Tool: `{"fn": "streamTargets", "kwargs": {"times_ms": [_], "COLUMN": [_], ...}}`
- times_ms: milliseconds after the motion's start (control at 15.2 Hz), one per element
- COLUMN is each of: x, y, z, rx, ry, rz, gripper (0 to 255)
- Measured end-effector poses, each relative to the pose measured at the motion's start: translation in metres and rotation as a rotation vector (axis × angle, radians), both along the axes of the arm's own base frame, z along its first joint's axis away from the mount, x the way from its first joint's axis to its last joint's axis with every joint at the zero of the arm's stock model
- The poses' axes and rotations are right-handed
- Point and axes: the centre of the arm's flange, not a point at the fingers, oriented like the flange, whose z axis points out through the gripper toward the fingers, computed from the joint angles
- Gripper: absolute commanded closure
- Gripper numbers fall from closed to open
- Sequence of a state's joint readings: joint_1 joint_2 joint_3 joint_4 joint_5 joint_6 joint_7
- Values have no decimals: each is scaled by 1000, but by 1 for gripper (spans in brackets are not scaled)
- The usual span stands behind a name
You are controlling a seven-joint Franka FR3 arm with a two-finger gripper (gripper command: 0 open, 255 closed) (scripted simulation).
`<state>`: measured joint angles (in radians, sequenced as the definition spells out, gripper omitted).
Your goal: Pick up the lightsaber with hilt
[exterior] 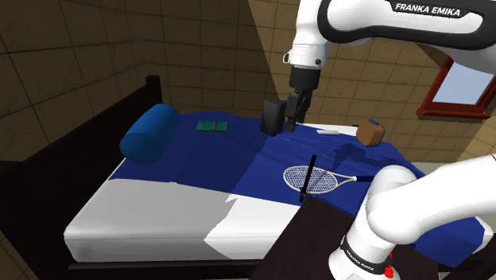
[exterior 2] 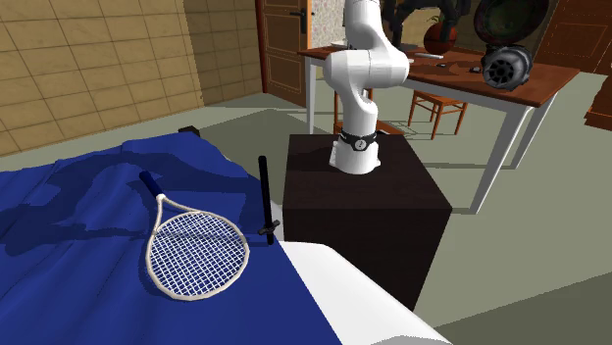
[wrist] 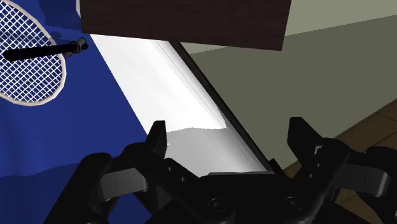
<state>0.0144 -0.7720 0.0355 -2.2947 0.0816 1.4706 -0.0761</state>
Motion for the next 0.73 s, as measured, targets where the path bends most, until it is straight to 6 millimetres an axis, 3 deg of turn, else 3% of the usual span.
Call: {"fn": "streamTargets", "kwargs": {"times_ms": [198,726], "x": [-1,-2], "y": [-12,-94], "z": [-11,-71], "rx": [-3,-21], "ry": [-1,-8], "rz": [0,6], "gripper": [0,0]}}
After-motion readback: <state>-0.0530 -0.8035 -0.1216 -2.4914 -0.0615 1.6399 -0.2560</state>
